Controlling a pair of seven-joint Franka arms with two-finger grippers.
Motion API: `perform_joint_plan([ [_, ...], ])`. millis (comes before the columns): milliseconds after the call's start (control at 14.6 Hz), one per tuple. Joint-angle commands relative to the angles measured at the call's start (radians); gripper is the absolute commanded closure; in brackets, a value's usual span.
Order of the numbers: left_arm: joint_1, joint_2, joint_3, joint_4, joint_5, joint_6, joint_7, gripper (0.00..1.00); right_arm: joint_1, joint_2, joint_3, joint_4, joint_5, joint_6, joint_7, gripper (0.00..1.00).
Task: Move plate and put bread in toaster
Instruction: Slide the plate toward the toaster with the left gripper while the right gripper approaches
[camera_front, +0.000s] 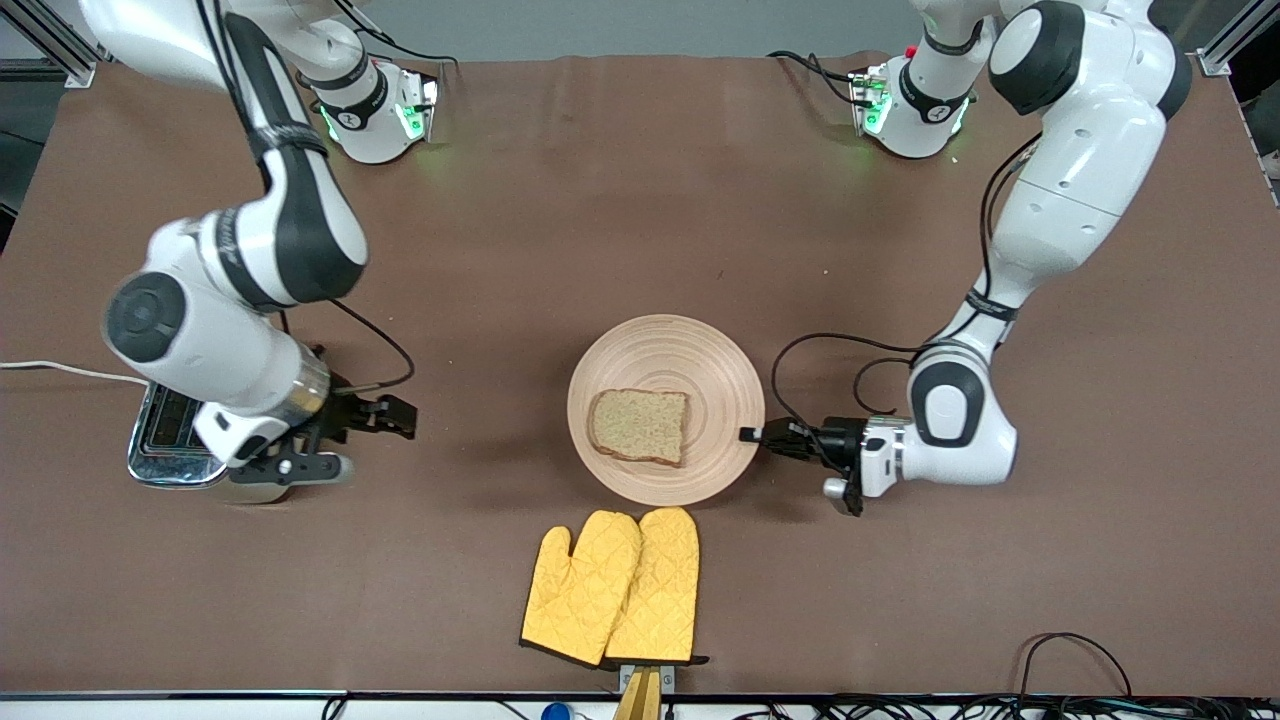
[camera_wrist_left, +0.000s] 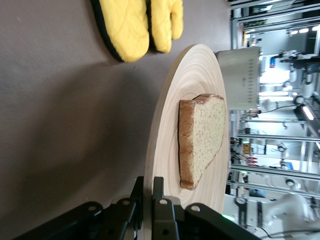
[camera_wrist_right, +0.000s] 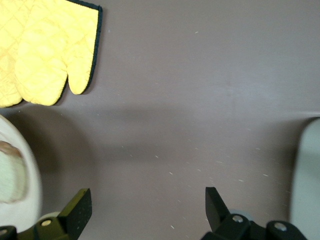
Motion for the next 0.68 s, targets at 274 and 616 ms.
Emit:
perform_joint_plan([
  [274,-0.140,0.017,-0.004,-0.020,-0.158,0.198,-0.003,0.98,0.097,0.144,-0.005,0.006,0.041,0.221,0.095,0.00],
  [616,-0.117,0.000,0.002,-0.026,-0.149,0.199,-0.119,0.00,0.183,0.214,-0.007,0.009,0.037,0.273,0.166,0.00],
])
